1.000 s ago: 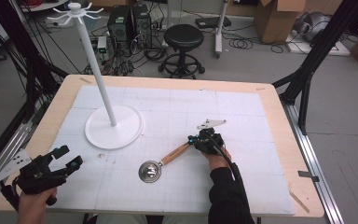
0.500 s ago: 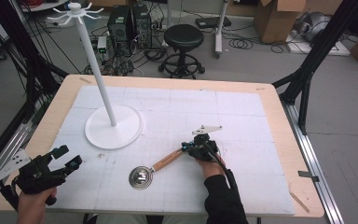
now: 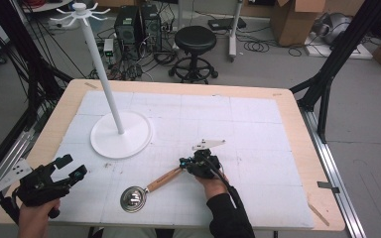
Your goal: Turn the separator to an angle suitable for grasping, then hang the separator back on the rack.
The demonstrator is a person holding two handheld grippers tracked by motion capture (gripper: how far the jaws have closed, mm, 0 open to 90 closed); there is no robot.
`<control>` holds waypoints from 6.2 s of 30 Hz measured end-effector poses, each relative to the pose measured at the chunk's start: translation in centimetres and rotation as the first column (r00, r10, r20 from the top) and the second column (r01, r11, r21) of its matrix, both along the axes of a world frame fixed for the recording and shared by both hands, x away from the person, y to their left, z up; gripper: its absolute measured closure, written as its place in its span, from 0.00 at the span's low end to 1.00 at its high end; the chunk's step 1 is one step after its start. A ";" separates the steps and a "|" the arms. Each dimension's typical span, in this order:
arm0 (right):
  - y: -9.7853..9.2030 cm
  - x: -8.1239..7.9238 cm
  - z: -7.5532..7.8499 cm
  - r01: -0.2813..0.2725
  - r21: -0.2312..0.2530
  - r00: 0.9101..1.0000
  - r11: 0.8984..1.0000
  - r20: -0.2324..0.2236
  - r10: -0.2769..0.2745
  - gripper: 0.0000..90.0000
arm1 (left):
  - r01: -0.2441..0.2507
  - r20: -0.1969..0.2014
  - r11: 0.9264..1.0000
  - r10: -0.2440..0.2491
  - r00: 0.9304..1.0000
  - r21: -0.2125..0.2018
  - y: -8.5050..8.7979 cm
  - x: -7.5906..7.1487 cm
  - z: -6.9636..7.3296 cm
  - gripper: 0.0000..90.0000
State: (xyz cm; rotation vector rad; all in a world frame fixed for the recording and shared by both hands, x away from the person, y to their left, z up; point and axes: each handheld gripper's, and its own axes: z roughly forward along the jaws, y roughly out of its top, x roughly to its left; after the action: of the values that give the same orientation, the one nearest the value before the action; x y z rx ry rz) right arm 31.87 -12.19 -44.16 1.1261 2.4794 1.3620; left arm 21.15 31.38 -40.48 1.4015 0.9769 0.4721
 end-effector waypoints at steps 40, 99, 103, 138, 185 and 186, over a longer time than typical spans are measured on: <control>-17.4 -11.2 6.3 0.311 0.137 0.865 0.941 0.369 -0.340 0.19 | 0.093 0.044 0.993 -0.097 0.994 0.075 -3.6 -0.7 1.4 0.23; -17.6 -11.1 5.5 0.322 0.121 0.877 0.939 0.336 -0.344 0.19 | 0.403 -0.103 0.900 -0.390 0.915 0.168 -13.3 3.6 1.7 0.26; -17.8 -11.0 5.4 0.324 0.125 0.877 0.938 0.332 -0.347 0.19 | 0.444 -0.185 0.867 -0.409 0.893 0.224 -15.6 4.6 1.0 0.27; -17.6 -10.9 5.4 0.309 0.118 0.885 0.944 0.328 -0.331 0.20 | 0.542 -0.452 0.725 -0.348 0.821 0.426 -20.2 6.8 -2.6 0.50; -17.9 -10.9 5.4 0.319 0.121 0.880 0.940 0.329 -0.341 0.20 | 0.512 -0.439 0.705 -0.308 0.844 0.490 -20.3 6.4 -2.4 0.75; -17.9 -11.0 5.4 0.320 0.122 0.881 0.940 0.326 -0.342 0.20 | 0.510 -0.437 0.714 -0.309 0.845 0.480 -20.1 6.4 -2.3 0.75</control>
State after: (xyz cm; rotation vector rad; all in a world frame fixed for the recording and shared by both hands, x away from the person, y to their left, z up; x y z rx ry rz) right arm 20.91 -30.06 -38.77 1.1437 1.9100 1.4009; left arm 27.51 11.28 -42.76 2.2634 0.7533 0.1921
